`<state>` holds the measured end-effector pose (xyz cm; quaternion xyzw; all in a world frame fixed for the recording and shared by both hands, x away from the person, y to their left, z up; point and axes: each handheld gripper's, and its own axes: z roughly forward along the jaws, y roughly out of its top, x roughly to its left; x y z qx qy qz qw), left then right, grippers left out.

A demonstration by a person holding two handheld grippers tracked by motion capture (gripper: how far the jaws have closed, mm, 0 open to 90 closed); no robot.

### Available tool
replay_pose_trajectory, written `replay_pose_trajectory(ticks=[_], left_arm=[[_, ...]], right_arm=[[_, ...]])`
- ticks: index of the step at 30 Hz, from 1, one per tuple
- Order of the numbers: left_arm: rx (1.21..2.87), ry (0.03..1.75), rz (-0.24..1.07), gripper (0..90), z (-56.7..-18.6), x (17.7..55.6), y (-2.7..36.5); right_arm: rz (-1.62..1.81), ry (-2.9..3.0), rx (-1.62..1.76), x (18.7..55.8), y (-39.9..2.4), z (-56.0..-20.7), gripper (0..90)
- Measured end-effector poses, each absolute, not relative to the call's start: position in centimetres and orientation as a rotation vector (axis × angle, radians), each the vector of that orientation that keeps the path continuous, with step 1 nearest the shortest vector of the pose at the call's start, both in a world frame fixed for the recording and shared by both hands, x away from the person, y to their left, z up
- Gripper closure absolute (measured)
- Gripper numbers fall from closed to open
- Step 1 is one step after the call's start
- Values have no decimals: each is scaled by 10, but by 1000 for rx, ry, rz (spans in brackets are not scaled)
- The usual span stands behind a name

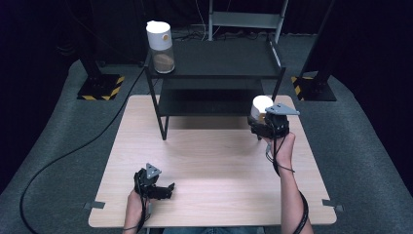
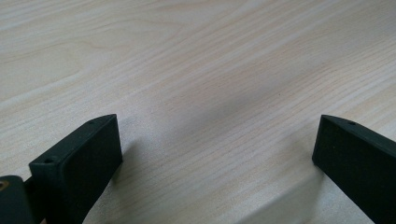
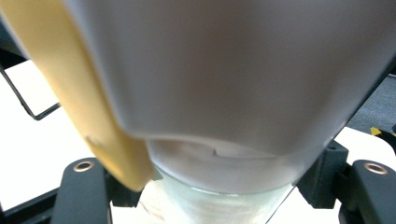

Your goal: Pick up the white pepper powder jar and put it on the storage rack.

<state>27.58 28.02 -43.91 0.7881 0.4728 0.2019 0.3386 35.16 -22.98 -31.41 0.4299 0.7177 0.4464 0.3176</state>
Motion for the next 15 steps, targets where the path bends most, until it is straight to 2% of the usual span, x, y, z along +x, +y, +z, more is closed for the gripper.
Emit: replay_pose_trajectory(ticks=[15], left_arm=[[2052, 1232, 525, 9, -439, 276, 280]], right_arm=[[1192, 1892, 1128, 361, -232, -300, 298]])
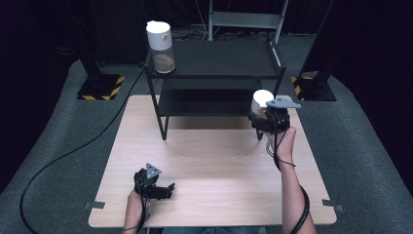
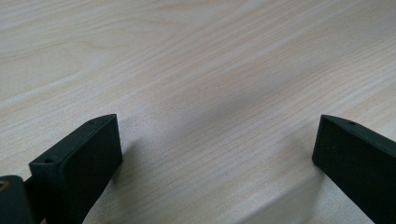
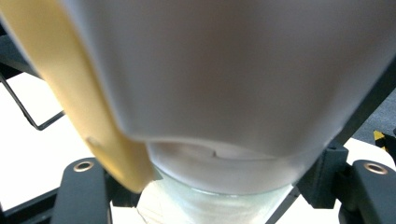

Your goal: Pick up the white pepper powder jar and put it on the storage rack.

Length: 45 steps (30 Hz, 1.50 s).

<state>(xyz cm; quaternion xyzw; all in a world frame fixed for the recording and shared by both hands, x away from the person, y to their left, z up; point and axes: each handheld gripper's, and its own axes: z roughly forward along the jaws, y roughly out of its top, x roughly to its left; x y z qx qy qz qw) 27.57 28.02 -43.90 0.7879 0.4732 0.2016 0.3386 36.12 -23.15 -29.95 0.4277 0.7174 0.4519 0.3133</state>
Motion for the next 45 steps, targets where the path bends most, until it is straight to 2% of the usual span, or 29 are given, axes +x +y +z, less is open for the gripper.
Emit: replay_pose_trajectory(ticks=[45], left_arm=[[2053, 1233, 525, 9, -439, 276, 280]], right_arm=[[1207, 1870, 1041, 352, -233, -231, 298]])
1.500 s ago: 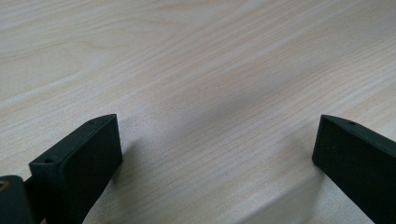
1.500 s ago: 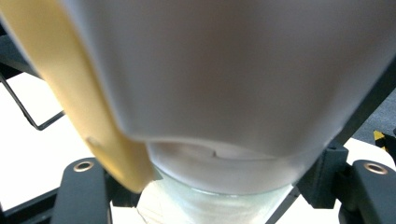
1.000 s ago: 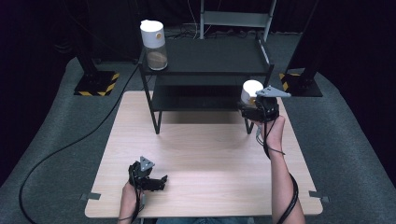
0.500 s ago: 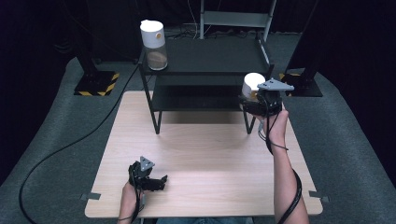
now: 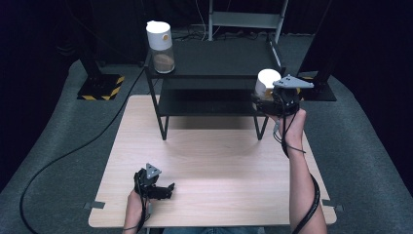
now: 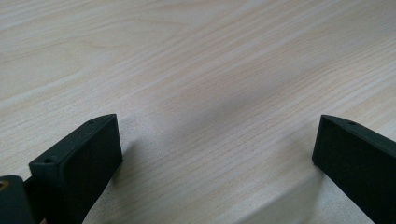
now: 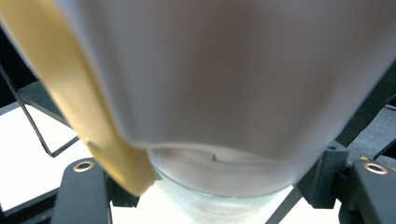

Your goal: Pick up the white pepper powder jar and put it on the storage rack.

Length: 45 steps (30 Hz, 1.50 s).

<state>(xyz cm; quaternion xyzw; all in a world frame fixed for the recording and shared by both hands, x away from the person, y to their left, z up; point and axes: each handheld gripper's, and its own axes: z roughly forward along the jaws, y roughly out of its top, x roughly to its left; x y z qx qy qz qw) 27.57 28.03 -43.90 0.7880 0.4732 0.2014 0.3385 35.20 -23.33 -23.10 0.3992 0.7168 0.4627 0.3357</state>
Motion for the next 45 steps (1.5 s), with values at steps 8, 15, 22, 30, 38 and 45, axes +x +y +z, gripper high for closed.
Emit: replay_pose_trajectory(ticks=[8, 15, 22, 30, 38, 45], left_arm=[[2053, 1233, 524, 9, -439, 276, 280], [2053, 1233, 524, 9, -439, 276, 280], [2053, 1233, 524, 9, -439, 276, 280], [2053, 1233, 524, 9, -439, 276, 280], [2053, 1233, 524, 9, -439, 276, 280], [2053, 1233, 524, 9, -439, 276, 280]], right_arm=[[1194, 1871, 1026, 351, -233, -216, 298], [1207, 1869, 1024, 351, -237, -206, 298], [1209, 1871, 1019, 350, -238, -195, 298], [1207, 1871, 1009, 347, -238, -182, 298], [1216, 1868, 1014, 348, -239, -171, 298], [1231, 1858, 1019, 351, -240, -163, 298]])
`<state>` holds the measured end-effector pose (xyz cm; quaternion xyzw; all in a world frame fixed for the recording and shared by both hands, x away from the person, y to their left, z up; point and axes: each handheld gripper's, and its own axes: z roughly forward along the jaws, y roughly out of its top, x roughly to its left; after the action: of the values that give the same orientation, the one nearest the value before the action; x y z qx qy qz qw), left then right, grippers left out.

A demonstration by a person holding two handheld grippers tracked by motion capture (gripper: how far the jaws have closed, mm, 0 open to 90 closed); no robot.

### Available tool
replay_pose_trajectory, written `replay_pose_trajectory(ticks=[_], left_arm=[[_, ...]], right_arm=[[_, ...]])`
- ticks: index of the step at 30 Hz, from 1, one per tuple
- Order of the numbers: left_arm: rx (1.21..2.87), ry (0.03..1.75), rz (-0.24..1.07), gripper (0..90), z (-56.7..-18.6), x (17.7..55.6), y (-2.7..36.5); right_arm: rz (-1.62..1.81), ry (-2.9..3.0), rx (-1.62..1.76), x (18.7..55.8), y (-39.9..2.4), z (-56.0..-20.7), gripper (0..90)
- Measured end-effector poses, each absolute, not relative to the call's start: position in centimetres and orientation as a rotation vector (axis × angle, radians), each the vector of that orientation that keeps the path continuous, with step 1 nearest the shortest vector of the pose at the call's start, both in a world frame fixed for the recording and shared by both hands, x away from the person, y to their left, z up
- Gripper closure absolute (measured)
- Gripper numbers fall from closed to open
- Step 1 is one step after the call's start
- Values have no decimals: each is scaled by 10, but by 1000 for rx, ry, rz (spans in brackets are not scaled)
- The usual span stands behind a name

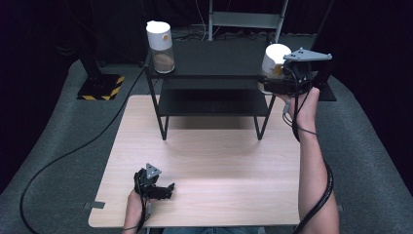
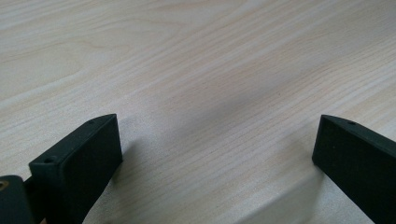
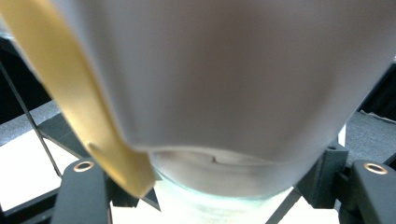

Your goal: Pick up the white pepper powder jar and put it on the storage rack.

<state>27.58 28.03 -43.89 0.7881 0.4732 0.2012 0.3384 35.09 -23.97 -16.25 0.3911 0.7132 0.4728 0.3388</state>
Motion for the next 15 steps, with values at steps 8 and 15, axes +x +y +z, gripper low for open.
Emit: replay_pose_trajectory(ticks=[8, 15], left_arm=[[2052, 1233, 524, 9, -439, 276, 280], [2052, 1233, 524, 9, -439, 276, 280]], right_arm=[[1253, 1844, 1033, 359, -241, -154, 298], [1250, 1843, 1049, 371, -237, -146, 298]])
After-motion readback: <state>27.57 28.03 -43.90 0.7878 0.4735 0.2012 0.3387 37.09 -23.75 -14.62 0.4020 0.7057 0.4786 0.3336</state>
